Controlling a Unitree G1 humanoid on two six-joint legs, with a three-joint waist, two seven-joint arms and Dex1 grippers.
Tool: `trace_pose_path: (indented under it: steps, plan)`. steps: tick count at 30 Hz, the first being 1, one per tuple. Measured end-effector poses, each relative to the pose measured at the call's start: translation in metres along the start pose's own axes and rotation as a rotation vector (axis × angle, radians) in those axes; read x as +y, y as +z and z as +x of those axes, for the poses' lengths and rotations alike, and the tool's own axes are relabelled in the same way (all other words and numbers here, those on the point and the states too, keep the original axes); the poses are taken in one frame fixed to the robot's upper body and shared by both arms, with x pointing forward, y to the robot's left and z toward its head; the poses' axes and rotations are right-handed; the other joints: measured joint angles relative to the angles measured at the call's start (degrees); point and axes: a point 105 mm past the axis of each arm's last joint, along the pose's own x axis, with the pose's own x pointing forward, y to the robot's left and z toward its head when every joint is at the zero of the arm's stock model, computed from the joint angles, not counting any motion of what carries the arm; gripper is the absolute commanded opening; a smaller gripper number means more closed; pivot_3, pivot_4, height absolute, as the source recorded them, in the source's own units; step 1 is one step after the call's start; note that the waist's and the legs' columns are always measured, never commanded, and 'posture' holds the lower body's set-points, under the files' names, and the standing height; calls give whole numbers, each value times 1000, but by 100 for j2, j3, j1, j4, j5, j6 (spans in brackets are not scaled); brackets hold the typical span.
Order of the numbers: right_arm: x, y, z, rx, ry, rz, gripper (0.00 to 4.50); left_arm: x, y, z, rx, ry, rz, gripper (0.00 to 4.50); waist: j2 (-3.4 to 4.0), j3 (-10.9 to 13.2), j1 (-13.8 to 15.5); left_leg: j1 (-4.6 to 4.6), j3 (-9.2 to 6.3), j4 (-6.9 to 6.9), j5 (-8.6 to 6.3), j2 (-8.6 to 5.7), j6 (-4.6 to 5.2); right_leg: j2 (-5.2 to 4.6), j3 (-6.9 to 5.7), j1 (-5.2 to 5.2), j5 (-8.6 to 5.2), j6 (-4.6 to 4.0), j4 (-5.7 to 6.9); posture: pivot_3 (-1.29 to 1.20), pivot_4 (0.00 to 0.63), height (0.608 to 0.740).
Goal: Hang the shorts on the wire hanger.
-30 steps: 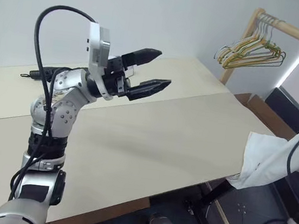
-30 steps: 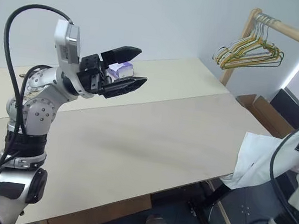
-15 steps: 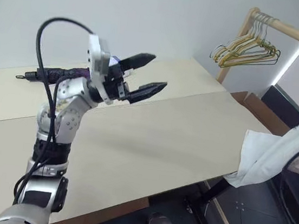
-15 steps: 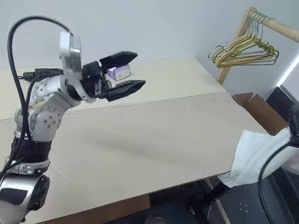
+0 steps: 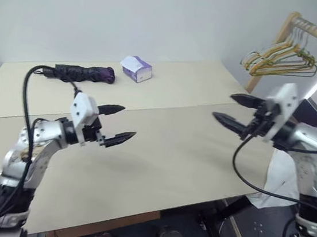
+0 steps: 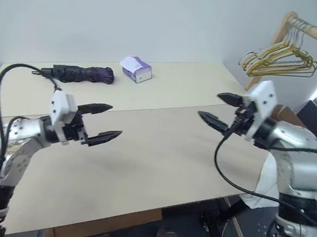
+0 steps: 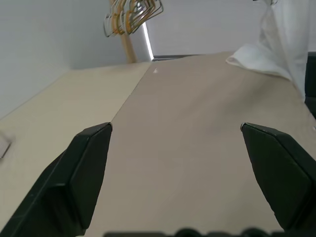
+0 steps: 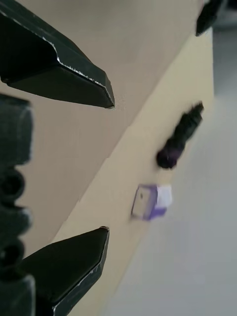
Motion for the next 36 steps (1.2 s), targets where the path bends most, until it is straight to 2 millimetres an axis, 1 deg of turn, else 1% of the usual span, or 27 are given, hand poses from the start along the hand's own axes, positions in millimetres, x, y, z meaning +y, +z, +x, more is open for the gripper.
trace_pose_path:
  steps: [1, 2, 4, 6, 9, 11, 14, 22, 27, 36]
  plan:
    - [3, -5, 5, 19, 34, -6, 4461, -2, 1, -4, -1, 5, 0, 4500, 0, 0, 107, -11, 2, 0, 2, 1, 5, 0, -1, -14, 5, 7, 0, 22, 0, 740]
    - [5, -9, 11, 28, 60, -2, 4461, -4, 3, -8, -2, 10, 3, 4500, 0, -1, 204, -31, 4, 0, 20, 1, 35, 0, -3, -35, 12, 16, 3, 29, 0, 740]
    - [9, -15, 16, 41, 93, -4, 4461, -6, 4, -9, -6, 8, 1, 4500, 0, -1, 409, -59, 13, 0, 22, 1, 38, 1, -10, -63, 20, 24, 5, 33, 0, 740]
    - [13, -18, 19, 47, 121, -17, 4461, -9, 6, -9, -8, 6, 2, 4500, 0, -1, 587, -77, 36, 0, 23, 2, 38, 1, -25, -76, 41, -20, 4, 36, 0, 740]
    - [13, -20, 20, 54, 129, -37, 4461, -11, 7, -9, -11, 1, -20, 4500, 0, -1, 779, -95, 47, 0, 23, 1, 38, 3, -29, -99, 42, -32, 7, 37, 0, 740]
    - [13, -22, 19, 61, 127, -41, 4461, -12, 8, -10, -14, -5, -18, 4500, 0, -1, 851, -107, 51, 0, 24, 1, 37, 6, -30, -114, 45, -39, 10, 38, 0, 740]
    - [13, -21, 20, 58, 131, -44, 4461, -14, 9, -11, -13, -9, -12, 4500, 0, -2, 883, -124, 54, 2, 27, 2, 35, 9, -30, -133, 50, -46, 15, 40, 0, 740]
    - [16, -22, 18, 53, 146, -51, 4461, -15, 8, -13, 7, -22, -10, 4500, -2, -3, 897, -123, 55, 5, 28, 3, 36, 13, -32, -132, 52, -49, 16, 63, 0, 740]
    - [22, -29, 15, 62, 153, -37, 4461, -15, 8, -14, 18, -27, -1, 4500, -3, -4, 954, -123, 56, 8, 28, 2, 35, 13, -32, -132, 53, -49, 18, 82, 0, 740]
    - [26, -24, 16, 50, 172, -62, 4461, -12, 7, -17, 32, -3, 3, 4500, -4, -5, 1033, -122, 56, 13, 29, 4, 34, 13, -34, -130, 55, -51, 21, 94, 0, 740]
